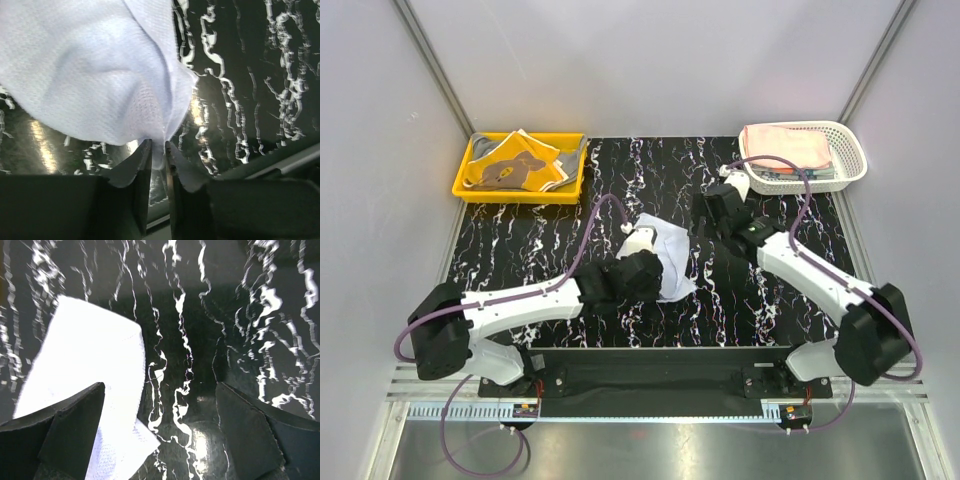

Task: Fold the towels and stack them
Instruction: Move the towel to the center of the board, then flatten out the crumpled towel

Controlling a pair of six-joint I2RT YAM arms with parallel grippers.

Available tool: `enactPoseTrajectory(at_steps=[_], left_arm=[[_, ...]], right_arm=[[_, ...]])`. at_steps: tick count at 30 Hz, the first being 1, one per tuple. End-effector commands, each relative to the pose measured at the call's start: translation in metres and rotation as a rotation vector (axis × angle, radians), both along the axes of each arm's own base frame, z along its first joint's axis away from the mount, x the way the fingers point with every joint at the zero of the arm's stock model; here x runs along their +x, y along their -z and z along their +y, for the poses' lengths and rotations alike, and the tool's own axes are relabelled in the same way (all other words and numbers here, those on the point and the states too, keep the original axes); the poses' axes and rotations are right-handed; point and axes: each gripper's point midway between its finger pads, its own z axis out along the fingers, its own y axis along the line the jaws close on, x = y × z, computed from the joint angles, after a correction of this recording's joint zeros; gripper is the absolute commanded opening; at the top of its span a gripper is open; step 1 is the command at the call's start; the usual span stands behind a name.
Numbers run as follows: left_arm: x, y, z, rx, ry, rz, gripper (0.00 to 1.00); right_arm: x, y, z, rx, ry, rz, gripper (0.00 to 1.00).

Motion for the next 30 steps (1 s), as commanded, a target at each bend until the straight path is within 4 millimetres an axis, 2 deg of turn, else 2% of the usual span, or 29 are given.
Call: enactPoseTrajectory(at_steps=[1, 2, 3, 4, 5, 8, 9, 11, 12, 13, 16, 17, 18, 20, 22, 23, 24, 25, 26, 27, 28, 29, 30], left_arm=[[0.0, -0.029, -0.019, -0.143, -0.007, -0.009, 0.26], [0.001, -0.033, -0.018, -0.143, -0.008, -0.02, 0.3], [0.008, -0.042, -0.011, -0.126, -0.038, -0.051, 0.38], [0.012, -0.051, -0.006, -0.119, -0.052, -0.078, 0.42], [0.018, -0.056, 0.0, -0.106, -0.07, -0.091, 0.44], [0.049, -0.068, 0.023, -0.094, -0.142, -0.098, 0.45], [0.066, -0.071, 0.035, -0.092, -0.177, -0.111, 0.46], [0.086, -0.066, 0.047, -0.075, -0.213, -0.102, 0.46], [0.108, -0.062, 0.055, -0.073, -0.236, -0.09, 0.46], [0.116, -0.069, 0.058, -0.095, -0.234, -0.098, 0.46], [0.155, -0.065, 0.057, -0.087, -0.179, -0.098, 0.46], [0.164, -0.062, 0.054, -0.08, -0.151, -0.092, 0.46], [0.181, -0.057, 0.053, -0.058, -0.125, -0.076, 0.46], [0.199, -0.05, 0.05, -0.039, -0.086, -0.057, 0.46], [0.219, -0.037, 0.038, -0.041, 0.015, -0.014, 0.47], [0.232, -0.05, 0.032, -0.053, 0.037, -0.037, 0.47], [0.237, -0.039, 0.034, -0.014, 0.066, -0.011, 0.48], [0.242, -0.012, 0.032, 0.026, 0.081, 0.042, 0.48], [0.247, -0.002, 0.031, 0.045, 0.094, 0.063, 0.48], [0.257, -0.005, 0.03, 0.059, 0.112, 0.055, 0.48], [0.261, 0.017, 0.029, 0.08, 0.122, 0.091, 0.48], [0.27, 0.015, 0.03, 0.079, 0.12, 0.079, 0.48], [0.272, 0.022, 0.032, 0.091, 0.123, 0.095, 0.5]], right_arm=[[0.015, 0.01, 0.018, 0.026, -0.024, 0.025, 1.0], [0.018, 0.026, 0.022, 0.003, -0.03, 0.064, 1.0], [0.022, 0.03, 0.024, -0.003, -0.031, 0.072, 0.99], [0.028, 0.03, 0.027, -0.007, -0.028, 0.072, 0.98], [0.032, 0.04, 0.025, -0.03, -0.011, 0.088, 0.97], [0.04, 0.05, 0.025, -0.009, 0.002, 0.105, 0.93], [0.041, 0.05, 0.025, 0.008, 0.004, 0.105, 0.92], [0.04, 0.051, 0.031, 0.037, -0.005, 0.11, 0.89], [0.04, 0.051, 0.036, 0.063, -0.01, 0.12, 0.87], [0.041, 0.049, 0.037, 0.065, -0.011, 0.117, 0.87], [0.04, 0.051, 0.054, 0.107, -0.048, 0.141, 0.83], [0.038, 0.057, 0.057, 0.095, -0.056, 0.158, 0.82], [0.039, 0.057, 0.059, 0.093, -0.057, 0.161, 0.81], [0.038, 0.06, 0.067, 0.092, -0.064, 0.172, 0.79], [0.038, 0.059, 0.071, 0.094, -0.063, 0.167, 0.79], [0.037, 0.061, 0.073, 0.089, -0.065, 0.171, 0.79], [0.035, 0.062, 0.077, 0.085, -0.073, 0.172, 0.79], [0.035, 0.061, 0.08, 0.085, -0.074, 0.167, 0.79], [0.033, 0.065, 0.082, 0.079, -0.077, 0.176, 0.79], [0.032, 0.066, 0.086, 0.075, -0.084, 0.176, 0.78], [0.033, 0.068, 0.086, 0.07, -0.08, 0.177, 0.78], [0.033, 0.073, 0.088, 0.063, -0.079, 0.185, 0.78], [0.034, 0.073, 0.089, 0.061, -0.079, 0.185, 0.78]])
